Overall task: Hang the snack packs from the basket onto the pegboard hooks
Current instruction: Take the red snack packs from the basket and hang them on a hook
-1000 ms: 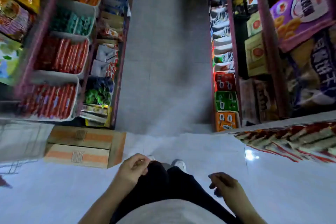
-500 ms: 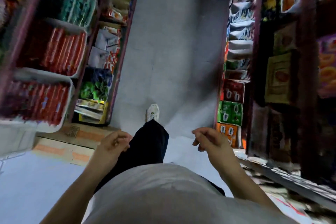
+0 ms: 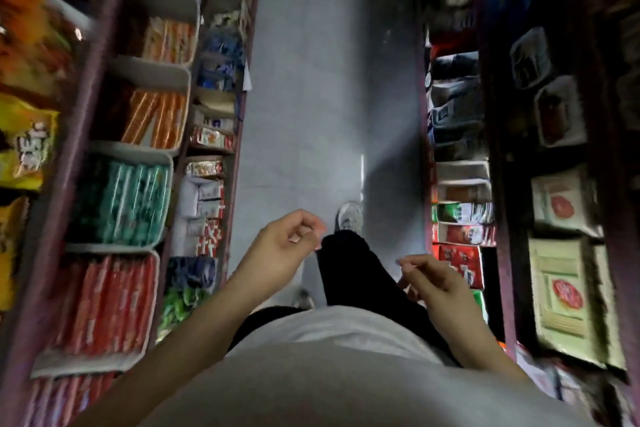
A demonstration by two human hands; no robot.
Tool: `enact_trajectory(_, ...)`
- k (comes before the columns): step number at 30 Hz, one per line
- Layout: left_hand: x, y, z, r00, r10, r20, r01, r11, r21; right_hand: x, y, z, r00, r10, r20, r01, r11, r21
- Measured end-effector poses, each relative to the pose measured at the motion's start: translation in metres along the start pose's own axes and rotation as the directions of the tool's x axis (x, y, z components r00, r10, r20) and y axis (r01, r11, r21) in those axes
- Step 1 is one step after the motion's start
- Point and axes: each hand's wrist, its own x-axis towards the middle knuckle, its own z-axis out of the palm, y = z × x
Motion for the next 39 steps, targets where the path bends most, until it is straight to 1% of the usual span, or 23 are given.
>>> enact_trajectory(1, 0.022, 0.009, -0.004, 1.000, 0.001, -0.008, -0.001, 1.000, -0.001, 0.025, -0.015, -0.002, 1.000, -0.005, -0.015, 0.005, 1.000, 0.003)
enact_trajectory(3, 0.065, 0.028, -0.015, 0.997, -0.013, -0.073, 0.011, 1.000, -0.027, 0.077, -0.051, -0.007, 0.999, -0.018, -0.026, 0.018, 1.000, -0.005)
enact_trajectory(6, 0.117, 0.058, -0.033, 0.982, -0.074, -0.177, 0.061, 0.995, -0.079, 0.143, -0.111, -0.013, 0.998, -0.035, 0.043, 0.037, 0.998, -0.052)
enact_trajectory(9, 0.168, 0.088, -0.058, 0.960, -0.097, -0.262, 0.075, 0.993, -0.092, 0.206, -0.173, -0.015, 0.990, -0.060, 0.127, 0.074, 0.991, -0.111)
enact_trajectory(12, 0.220, 0.108, -0.088, 0.923, -0.156, -0.352, 0.112, 0.983, -0.143, 0.274, -0.231, -0.005, 0.987, -0.085, 0.139, 0.097, 0.992, -0.080)
enact_trajectory(14, 0.262, 0.115, -0.111, 0.900, -0.216, -0.378, 0.161, 0.972, -0.171, 0.322, -0.265, 0.006, 0.982, -0.094, 0.162, 0.107, 0.991, -0.075)
enact_trajectory(16, 0.310, 0.122, -0.139, 0.885, -0.240, -0.400, 0.177, 0.966, -0.188, 0.371, -0.297, 0.019, 0.979, -0.111, 0.169, 0.125, 0.989, -0.079)
enact_trajectory(19, 0.393, 0.149, -0.188, 0.902, -0.203, -0.381, 0.163, 0.977, -0.135, 0.439, -0.343, 0.038, 0.986, -0.101, 0.134, 0.114, 0.990, -0.088)
enact_trajectory(21, 0.448, 0.182, -0.218, 0.921, -0.153, -0.357, 0.131, 0.988, -0.084, 0.476, -0.376, 0.047, 0.994, -0.078, 0.080, 0.082, 0.995, -0.051)
enact_trajectory(23, 0.498, 0.221, -0.238, 0.949, -0.109, -0.297, 0.095, 0.994, -0.060, 0.505, -0.406, 0.052, 0.997, -0.052, 0.059, 0.054, 0.998, -0.032)
enact_trajectory(26, 0.575, 0.283, -0.258, 0.982, -0.038, -0.186, 0.034, 0.999, -0.025, 0.552, -0.448, 0.052, 0.999, -0.012, 0.039, 0.012, 1.000, 0.003)
enact_trajectory(29, 0.652, 0.337, -0.269, 0.993, 0.041, -0.109, -0.036, 0.998, 0.046, 0.604, -0.485, 0.045, 1.000, 0.015, -0.014, -0.014, 0.999, 0.045)
enact_trajectory(32, 0.727, 0.375, -0.276, 0.996, 0.079, -0.031, -0.076, 0.994, 0.083, 0.671, -0.519, 0.034, 0.998, 0.027, -0.055, -0.024, 0.998, 0.049)
enact_trajectory(34, 0.777, 0.397, -0.283, 0.996, 0.078, -0.046, -0.073, 0.991, 0.113, 0.724, -0.549, 0.025, 0.999, 0.006, -0.039, -0.006, 1.000, 0.014)
enact_trajectory(37, 0.842, 0.437, -0.298, 0.987, 0.050, -0.153, -0.029, 0.990, 0.137, 0.800, -0.606, 0.006, 0.999, -0.040, -0.004, 0.040, 0.998, -0.043)
enact_trajectory(39, 0.877, 0.467, -0.309, 0.977, 0.091, -0.192, -0.058, 0.983, 0.172, 0.845, -0.650, -0.006, 0.997, -0.079, 0.027, 0.081, 0.993, -0.089)
